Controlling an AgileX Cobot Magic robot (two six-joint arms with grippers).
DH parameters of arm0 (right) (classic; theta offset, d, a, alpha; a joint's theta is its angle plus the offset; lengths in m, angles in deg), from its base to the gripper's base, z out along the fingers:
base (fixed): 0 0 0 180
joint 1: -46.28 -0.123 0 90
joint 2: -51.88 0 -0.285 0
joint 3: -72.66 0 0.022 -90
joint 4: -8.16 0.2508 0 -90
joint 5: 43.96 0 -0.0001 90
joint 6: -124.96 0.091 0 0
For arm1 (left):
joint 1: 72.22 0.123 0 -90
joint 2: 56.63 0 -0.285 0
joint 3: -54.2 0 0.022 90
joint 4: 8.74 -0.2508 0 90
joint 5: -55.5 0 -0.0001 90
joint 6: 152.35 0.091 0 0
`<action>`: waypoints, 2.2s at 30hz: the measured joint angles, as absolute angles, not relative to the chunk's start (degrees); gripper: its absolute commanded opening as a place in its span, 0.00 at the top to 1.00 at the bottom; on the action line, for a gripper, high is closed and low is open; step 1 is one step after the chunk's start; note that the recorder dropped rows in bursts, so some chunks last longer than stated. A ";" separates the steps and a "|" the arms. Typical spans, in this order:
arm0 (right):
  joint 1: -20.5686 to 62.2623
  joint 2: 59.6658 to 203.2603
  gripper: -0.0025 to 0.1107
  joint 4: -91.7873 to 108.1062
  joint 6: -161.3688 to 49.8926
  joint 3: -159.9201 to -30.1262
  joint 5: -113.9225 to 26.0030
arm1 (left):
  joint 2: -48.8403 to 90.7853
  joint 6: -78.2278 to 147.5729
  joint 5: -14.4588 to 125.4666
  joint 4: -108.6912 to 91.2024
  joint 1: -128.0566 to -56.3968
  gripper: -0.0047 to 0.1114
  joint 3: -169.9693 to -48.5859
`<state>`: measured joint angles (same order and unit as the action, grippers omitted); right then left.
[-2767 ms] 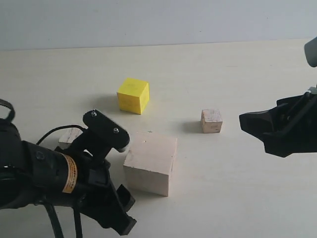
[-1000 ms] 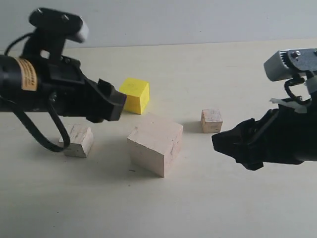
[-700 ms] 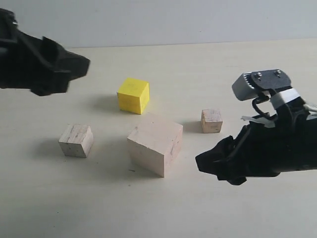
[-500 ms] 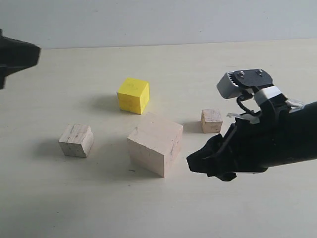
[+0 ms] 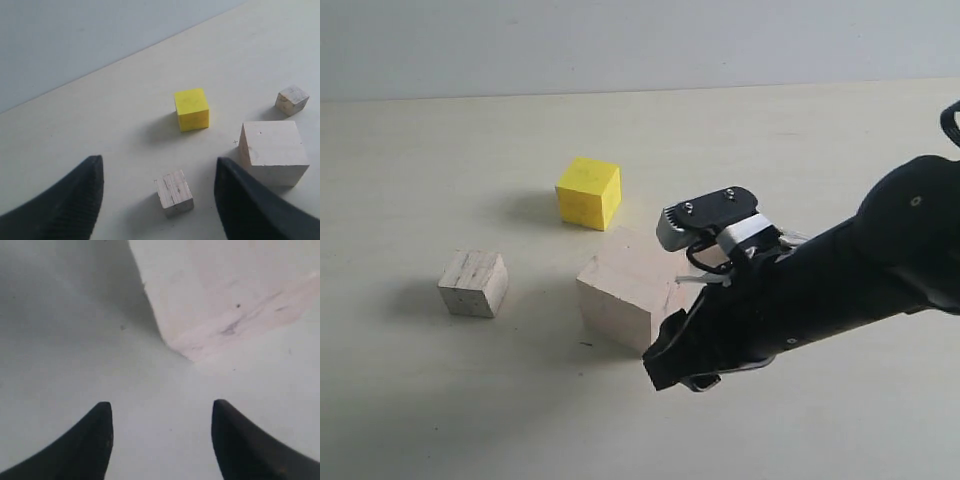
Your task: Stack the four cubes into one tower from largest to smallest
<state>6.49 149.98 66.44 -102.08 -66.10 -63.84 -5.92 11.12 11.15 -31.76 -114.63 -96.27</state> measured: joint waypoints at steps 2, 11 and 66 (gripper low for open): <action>6.49 151.38 0.49 66.44 -100.99 -67.02 -62.58 | -6.05 11.12 11.02 -31.76 -114.63 0.43 -96.27; 6.39 155.88 0.49 66.44 -98.39 -71.64 -61.62 | -6.15 10.31 11.02 -33.27 -117.23 0.43 -96.27; 10.93 160.58 0.49 65.96 -98.50 -77.68 -51.72 | -8.25 6.92 9.59 -36.10 -117.88 0.43 -95.37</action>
